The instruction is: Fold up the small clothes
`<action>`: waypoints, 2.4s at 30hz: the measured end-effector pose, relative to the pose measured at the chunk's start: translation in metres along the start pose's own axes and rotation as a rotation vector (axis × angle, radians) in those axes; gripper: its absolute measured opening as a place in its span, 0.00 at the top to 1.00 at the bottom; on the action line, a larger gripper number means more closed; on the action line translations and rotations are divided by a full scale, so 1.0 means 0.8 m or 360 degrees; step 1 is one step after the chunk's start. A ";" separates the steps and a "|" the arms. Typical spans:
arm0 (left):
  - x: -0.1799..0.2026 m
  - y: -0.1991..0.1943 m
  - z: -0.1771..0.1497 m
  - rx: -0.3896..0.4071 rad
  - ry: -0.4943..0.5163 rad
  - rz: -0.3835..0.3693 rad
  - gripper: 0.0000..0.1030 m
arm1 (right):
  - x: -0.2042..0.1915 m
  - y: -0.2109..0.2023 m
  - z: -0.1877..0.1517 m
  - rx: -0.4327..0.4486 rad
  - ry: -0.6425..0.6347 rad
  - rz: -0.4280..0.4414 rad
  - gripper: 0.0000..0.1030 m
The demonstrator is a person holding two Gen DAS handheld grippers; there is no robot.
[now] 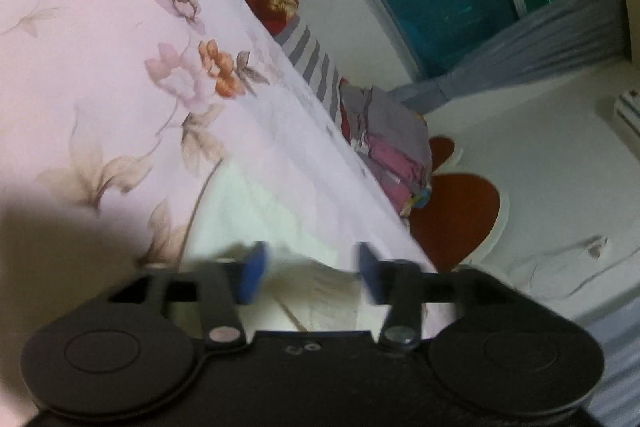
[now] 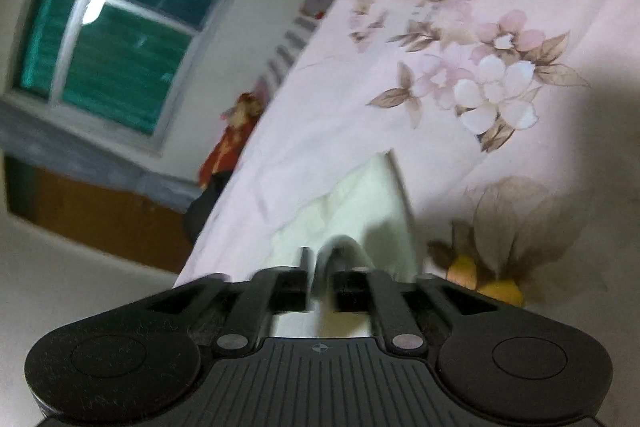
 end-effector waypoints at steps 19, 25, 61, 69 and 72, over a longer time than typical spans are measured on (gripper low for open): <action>0.009 0.029 -0.013 -0.0360 0.0821 0.0460 0.77 | -0.038 0.032 -0.057 0.0140 -0.1172 -0.0635 0.56; 0.073 0.019 -0.057 -0.0313 0.1215 0.0401 0.64 | -0.083 0.015 -0.089 0.0334 -0.1287 -0.0676 0.60; 0.063 0.015 -0.112 -0.0314 0.1530 0.0672 0.42 | -0.078 0.038 -0.128 0.0376 -0.1381 -0.0777 0.60; 0.098 0.023 -0.203 -0.0475 0.1549 0.0452 0.28 | -0.121 0.026 -0.226 0.0237 -0.1603 -0.0480 0.60; 0.082 0.022 -0.201 -0.0472 0.1546 0.0457 0.28 | -0.109 0.034 -0.231 0.0270 -0.1614 -0.0522 0.60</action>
Point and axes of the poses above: each gripper's, at about its wrist camera, not at the fingertips, and y roughly the way its jaws point, x to its right, z to its top, the point moved 7 cm from there along y, roughly the way its jaws point, and after that the axes turned 9 degrees about -z, right-handed, at the moved point
